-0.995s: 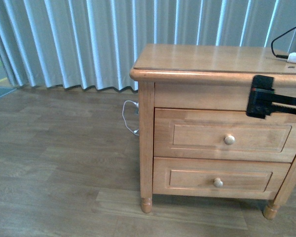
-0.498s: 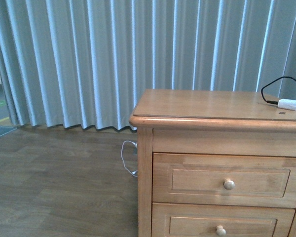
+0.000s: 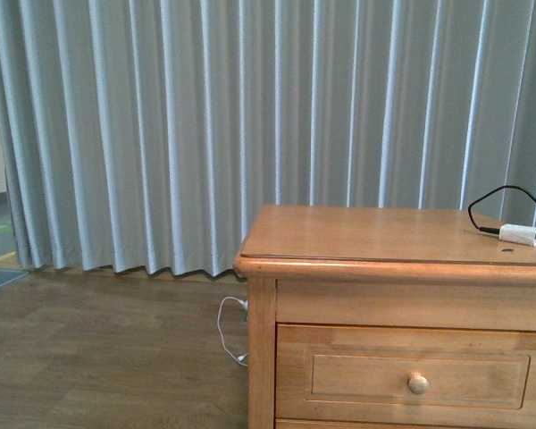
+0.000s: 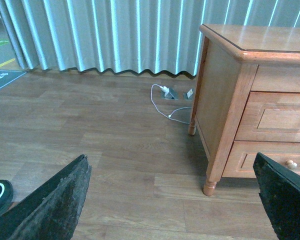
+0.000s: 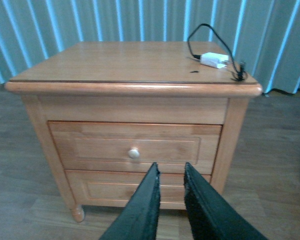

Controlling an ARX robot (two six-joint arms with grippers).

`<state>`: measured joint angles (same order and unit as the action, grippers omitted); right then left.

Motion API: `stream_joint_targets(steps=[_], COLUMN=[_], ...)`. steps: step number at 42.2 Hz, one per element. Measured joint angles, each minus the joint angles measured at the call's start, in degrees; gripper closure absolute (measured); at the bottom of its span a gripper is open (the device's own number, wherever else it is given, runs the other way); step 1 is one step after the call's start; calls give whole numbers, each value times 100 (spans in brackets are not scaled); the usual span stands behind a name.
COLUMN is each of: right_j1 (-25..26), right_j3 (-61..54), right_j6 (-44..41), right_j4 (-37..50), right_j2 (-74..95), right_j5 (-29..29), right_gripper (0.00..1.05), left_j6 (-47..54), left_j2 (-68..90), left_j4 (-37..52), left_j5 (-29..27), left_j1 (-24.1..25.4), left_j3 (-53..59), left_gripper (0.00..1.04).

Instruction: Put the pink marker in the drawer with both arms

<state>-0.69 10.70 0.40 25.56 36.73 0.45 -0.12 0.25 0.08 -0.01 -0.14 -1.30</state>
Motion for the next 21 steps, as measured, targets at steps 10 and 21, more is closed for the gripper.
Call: stream_joint_targets(steps=[10,21], right_j1=[57,57], right_j3=[-442,-739], right_j6=[-20,-20], right_j4=[-151,-555], right_j2=[-605,-1322], right_j5=[-28,-33], right_gripper=[103,103], left_j6=[0,0], left_j2=[0,0], left_j4=[0,0], left_j5=[0,0], left_j1=[0,0], left_j3=[0,0], left_gripper=[6,6])
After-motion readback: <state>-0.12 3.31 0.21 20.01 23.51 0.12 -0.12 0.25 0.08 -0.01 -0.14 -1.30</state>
